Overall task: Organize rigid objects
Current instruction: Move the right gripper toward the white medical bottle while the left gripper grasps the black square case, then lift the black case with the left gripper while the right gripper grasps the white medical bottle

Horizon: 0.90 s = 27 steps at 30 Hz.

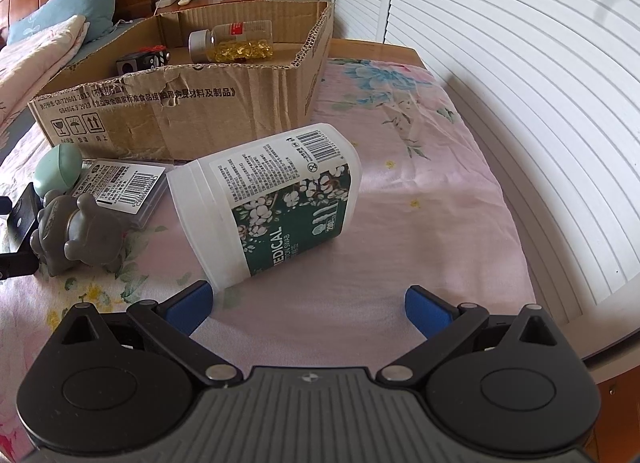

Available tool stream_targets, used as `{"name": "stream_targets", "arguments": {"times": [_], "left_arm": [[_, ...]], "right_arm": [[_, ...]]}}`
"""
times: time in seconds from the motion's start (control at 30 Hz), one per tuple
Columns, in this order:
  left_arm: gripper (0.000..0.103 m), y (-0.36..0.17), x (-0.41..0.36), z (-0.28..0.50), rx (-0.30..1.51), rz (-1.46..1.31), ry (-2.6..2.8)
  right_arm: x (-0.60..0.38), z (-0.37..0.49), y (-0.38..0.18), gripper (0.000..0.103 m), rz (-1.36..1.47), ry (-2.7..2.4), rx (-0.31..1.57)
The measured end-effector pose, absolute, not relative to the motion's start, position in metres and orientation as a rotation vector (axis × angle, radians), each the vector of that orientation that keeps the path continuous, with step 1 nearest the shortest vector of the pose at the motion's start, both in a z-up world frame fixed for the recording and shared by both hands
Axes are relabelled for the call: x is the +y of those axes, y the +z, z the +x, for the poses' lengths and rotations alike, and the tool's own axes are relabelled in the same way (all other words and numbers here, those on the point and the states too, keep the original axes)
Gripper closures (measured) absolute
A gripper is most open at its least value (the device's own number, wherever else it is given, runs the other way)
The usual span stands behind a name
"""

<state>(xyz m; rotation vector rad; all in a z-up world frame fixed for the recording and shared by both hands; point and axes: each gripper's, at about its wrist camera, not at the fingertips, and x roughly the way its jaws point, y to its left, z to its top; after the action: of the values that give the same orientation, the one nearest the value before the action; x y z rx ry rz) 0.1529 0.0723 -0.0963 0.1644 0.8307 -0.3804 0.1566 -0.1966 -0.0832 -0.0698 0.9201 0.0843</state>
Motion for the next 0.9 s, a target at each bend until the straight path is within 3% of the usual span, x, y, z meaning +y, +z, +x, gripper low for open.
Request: {"name": "stream_targets", "arguments": {"times": [0.1,0.23,0.3,0.9], "left_arm": [[0.009,-0.095,0.072,0.154,0.826,0.165,-0.411],[0.028,-0.092,0.071,0.156,0.814,0.170,-0.431],[0.032,-0.091,0.070,0.156,0.815,0.171,-0.438],[0.033,-0.087,0.086,0.121,0.863,0.128,-0.334]], "right_arm": [[-0.197,0.156,-0.083,0.000,-0.070,0.084,0.918],[-0.196,0.156,-0.083,0.000,-0.070,0.084,0.917],[-0.196,0.156,-0.083,0.000,-0.070,0.084,0.916],[-0.198,0.149,-0.087,0.000,-0.073,0.101,0.857]]}}
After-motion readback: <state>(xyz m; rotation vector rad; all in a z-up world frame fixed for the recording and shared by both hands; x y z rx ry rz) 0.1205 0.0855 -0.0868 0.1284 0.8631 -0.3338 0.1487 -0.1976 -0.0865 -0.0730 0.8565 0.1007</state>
